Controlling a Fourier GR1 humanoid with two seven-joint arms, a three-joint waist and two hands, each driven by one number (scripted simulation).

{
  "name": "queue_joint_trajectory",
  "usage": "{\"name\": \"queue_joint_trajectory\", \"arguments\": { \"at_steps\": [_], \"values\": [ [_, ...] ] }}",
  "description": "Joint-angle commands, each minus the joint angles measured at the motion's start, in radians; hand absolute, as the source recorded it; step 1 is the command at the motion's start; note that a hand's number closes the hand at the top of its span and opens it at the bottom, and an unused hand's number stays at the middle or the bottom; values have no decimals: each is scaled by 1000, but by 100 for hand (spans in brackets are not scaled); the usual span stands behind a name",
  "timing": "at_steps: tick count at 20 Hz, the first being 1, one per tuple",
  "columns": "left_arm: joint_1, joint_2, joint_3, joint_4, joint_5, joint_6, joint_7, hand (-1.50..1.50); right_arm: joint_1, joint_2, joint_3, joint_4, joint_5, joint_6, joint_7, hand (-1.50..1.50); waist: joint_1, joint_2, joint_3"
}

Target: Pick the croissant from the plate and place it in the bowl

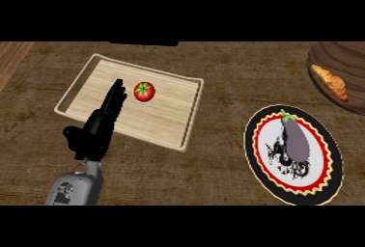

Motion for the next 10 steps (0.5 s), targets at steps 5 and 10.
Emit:
{"name": "queue_joint_trajectory", "arguments": {
  "at_steps": [5, 10],
  "values": [
    [-26, 10, 15, 18, -1, -2, 8, 0, 13, -92, -82, 64, -85, 209, 38, -150, -2, 5, 2],
    [7, 1, 9, -9, 0, 6, -1, 0, 72, -131, -89, 48, -100, 337, 20, -150, -11, -3, 2]
  ]
}}
